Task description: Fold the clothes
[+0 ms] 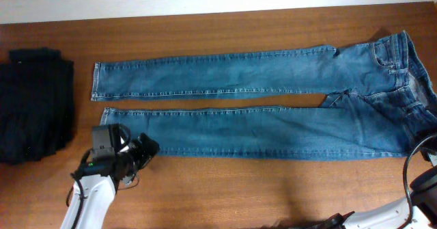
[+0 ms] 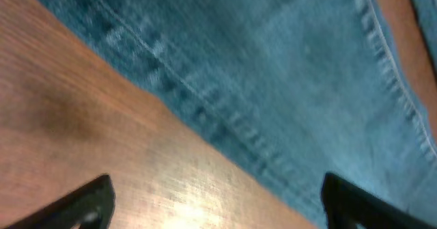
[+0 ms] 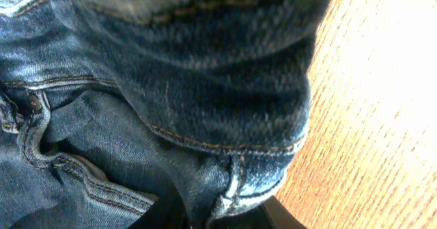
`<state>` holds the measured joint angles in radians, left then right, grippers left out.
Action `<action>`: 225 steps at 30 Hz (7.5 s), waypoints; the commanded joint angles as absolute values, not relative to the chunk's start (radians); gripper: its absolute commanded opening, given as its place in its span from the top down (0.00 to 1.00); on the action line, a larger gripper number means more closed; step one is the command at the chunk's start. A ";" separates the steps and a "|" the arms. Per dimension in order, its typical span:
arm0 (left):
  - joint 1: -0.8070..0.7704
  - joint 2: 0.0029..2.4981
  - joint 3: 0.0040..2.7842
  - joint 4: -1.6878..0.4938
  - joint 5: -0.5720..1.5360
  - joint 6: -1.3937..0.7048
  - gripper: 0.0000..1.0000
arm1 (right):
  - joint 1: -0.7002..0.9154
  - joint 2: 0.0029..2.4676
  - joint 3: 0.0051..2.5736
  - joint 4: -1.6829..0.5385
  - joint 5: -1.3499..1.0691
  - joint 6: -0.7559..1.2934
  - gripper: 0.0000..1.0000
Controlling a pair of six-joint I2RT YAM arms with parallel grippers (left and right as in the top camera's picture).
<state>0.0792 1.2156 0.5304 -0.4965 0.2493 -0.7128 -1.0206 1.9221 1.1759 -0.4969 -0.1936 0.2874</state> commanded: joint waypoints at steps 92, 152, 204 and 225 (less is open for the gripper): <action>0.123 1.340 0.895 -0.435 0.084 -0.560 0.99 | -0.762 1.923 1.792 -0.959 -0.239 0.320 0.96; 0.152 1.754 1.530 -0.986 0.100 -0.387 0.99 | -0.517 2.019 2.075 -0.875 -0.121 0.331 0.96; 0.196 1.835 1.550 -0.978 0.038 -0.386 0.99 | -0.546 2.171 2.113 -0.800 -0.006 0.350 0.96; 0.202 2.146 2.000 -1.353 0.036 -0.349 0.99 | -0.543 2.217 2.113 -0.731 -0.014 0.350 0.96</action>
